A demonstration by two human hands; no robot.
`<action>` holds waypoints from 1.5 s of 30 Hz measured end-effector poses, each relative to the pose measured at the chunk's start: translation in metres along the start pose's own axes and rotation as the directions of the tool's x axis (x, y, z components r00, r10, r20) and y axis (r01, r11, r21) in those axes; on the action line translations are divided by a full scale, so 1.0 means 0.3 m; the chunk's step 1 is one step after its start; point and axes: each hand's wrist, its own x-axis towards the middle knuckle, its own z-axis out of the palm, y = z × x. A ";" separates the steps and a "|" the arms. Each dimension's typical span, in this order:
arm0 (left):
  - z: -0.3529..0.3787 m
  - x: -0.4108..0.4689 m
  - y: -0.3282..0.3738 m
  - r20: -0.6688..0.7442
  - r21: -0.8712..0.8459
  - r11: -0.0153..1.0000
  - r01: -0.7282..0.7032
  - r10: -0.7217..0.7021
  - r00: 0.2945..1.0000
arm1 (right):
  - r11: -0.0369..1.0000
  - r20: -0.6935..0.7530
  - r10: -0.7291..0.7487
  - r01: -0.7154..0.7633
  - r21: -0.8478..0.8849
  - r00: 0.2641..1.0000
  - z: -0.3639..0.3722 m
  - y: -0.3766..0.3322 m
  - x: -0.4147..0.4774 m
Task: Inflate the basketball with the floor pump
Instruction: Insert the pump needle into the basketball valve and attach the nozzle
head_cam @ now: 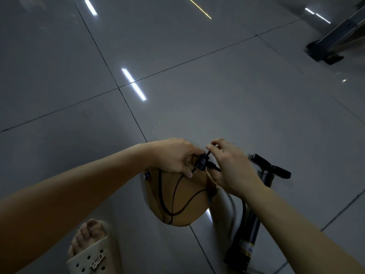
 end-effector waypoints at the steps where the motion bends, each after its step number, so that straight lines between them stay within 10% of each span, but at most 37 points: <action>1: 0.004 -0.001 -0.004 0.001 -0.013 1.000 0.004 -0.004 1.000 | 1.000 0.001 -0.004 0.004 -0.003 1.000 -0.004 -0.004 0.001; 45: 0.080 0.007 0.024 -0.203 -0.037 0.998 0.050 -0.056 0.978 | 0.991 0.041 -0.034 0.039 -0.126 0.999 -0.013 0.057 0.013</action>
